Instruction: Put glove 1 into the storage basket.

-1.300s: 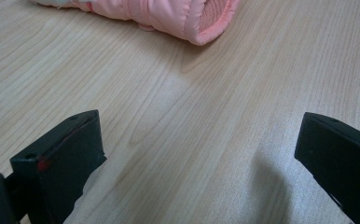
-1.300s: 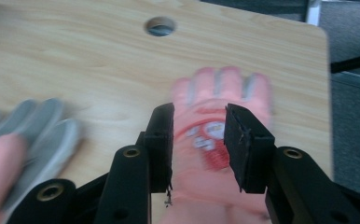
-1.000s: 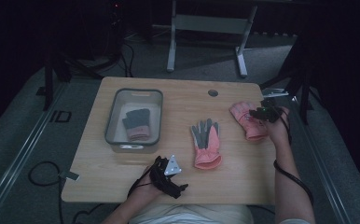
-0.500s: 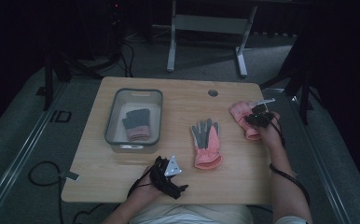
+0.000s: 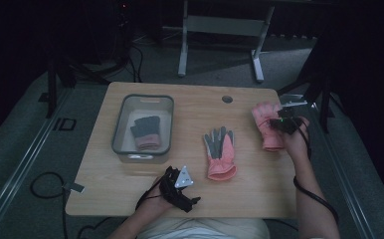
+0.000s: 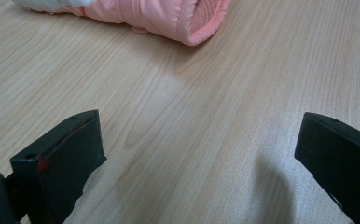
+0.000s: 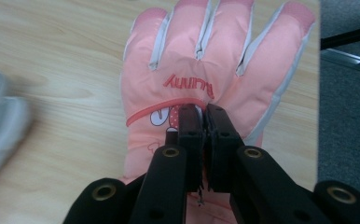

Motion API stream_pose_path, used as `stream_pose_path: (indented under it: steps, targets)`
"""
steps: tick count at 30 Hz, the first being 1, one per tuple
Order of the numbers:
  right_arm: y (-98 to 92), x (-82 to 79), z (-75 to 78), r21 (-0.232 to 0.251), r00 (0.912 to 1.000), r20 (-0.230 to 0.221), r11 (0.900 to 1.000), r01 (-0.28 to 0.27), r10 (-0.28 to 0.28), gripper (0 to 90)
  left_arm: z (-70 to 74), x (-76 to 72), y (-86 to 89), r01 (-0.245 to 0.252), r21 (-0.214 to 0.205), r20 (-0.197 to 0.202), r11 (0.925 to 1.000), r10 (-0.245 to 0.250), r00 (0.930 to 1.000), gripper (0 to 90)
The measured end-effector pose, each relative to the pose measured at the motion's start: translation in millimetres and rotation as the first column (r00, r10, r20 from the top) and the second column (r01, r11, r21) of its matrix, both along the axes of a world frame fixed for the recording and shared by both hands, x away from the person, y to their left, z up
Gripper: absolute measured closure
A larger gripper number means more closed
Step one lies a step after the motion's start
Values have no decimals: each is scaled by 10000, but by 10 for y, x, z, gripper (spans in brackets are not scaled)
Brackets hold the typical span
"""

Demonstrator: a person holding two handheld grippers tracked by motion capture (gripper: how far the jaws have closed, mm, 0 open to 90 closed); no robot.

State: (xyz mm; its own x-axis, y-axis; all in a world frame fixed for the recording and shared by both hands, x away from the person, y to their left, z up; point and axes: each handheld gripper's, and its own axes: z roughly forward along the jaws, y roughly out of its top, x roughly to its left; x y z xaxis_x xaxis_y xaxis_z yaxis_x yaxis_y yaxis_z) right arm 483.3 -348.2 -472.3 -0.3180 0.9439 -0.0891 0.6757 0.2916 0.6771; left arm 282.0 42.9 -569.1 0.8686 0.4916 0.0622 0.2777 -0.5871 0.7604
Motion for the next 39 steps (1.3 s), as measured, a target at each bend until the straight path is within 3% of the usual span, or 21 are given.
stream_pose_path:
  steps: [4, 9, 13, 18, 22, 25, 30, 39]
  targets:
    - [75, -275, 237, 38, 9981, 410, 9989, 458, -460, 863, 0, -17, 6, 182, -27, 54, 9998, -182, 9998, 8]
    - [128, -585, 354, 332, 9941, 580, 9954, 898, -916, 863, 2, -21, 5, 194, -26, 93, 9998, -194, 9998, 8]
    - [146, -785, 372, 410, 9910, 632, 9924, 1158, -1183, 864, 7, -26, 8, 255, -175, 52, 9995, -254, 9997, 8]
    - [204, -1018, 235, 270, 9922, 402, 9927, 1172, -1182, 863, 3, -31, 11, 291, -154, 127, 9995, -289, 9995, 8]
    - [203, -1056, 132, 323, 9922, 199, 9920, 1223, -1229, 862, -2, -29, 8, 278, -75, 159, 9996, -276, 9995, 8]
    - [237, -1077, -33, 326, 9912, -152, 9908, 1316, -1312, 861, -2, -29, 6, 265, -110, 173, 9996, -263, 9995, 8]
    - [254, -1021, -217, 354, 9904, -450, 9906, 1322, -1306, 860, -3, -27, 10, 247, -139, 146, 9996, -245, 9996, 8]
    - [236, -906, -376, 275, 9867, -775, 9890, 1453, -1429, 839, -1, -24, 11, 282, -96, 111, 9996, -281, 9995, 9]
